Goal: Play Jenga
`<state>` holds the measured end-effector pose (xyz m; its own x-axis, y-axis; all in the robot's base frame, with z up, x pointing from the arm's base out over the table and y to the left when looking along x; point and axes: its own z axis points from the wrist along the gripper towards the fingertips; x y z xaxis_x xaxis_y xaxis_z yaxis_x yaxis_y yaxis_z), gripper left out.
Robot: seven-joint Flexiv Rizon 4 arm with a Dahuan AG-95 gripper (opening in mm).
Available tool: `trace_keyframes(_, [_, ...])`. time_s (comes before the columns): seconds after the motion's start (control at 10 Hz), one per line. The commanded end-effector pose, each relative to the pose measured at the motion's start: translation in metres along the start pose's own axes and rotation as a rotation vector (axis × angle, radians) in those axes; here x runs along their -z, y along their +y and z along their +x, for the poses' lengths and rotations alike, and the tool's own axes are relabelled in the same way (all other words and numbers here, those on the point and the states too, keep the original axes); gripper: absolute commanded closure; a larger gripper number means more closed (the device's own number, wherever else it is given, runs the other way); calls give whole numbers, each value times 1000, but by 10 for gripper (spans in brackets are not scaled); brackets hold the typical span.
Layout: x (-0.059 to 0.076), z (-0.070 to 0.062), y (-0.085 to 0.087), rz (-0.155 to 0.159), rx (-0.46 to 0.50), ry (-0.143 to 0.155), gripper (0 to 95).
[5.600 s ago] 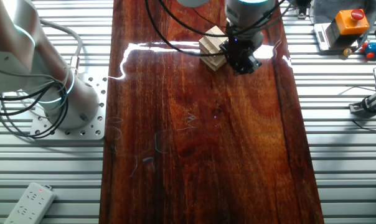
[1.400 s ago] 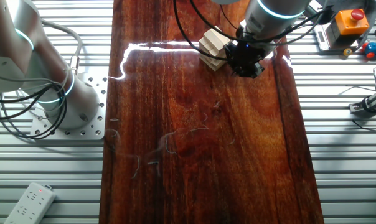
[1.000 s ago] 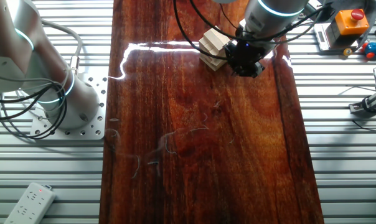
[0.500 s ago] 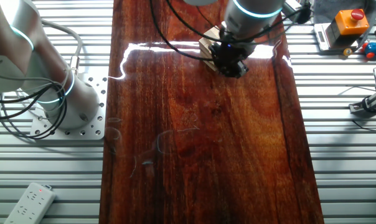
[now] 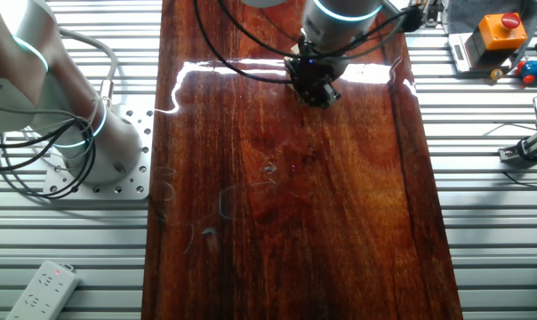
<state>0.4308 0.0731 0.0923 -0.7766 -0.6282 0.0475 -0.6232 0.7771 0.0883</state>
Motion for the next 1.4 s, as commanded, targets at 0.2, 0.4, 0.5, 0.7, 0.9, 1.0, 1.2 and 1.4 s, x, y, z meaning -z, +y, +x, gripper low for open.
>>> trace_keyframes(0.2, [-2,0,5,3,-5,-4,950])
trace_keyframes(0.4, [-4,0,8,7,-13,-21,760])
trace_keyframes(0.5, [-5,-1,10,11,-16,-31,760])
trace_keyframes(0.7, [-7,-4,13,19,-21,-40,570])
trace_keyframes(0.9, [-9,-8,16,23,-29,-46,570])
trace_keyframes(1.0, [-11,-11,19,25,-33,-47,570])
trace_keyframes(1.2, [-12,-13,21,25,-37,-48,570])
trace_keyframes(1.4, [-14,-16,24,25,-36,-52,570])
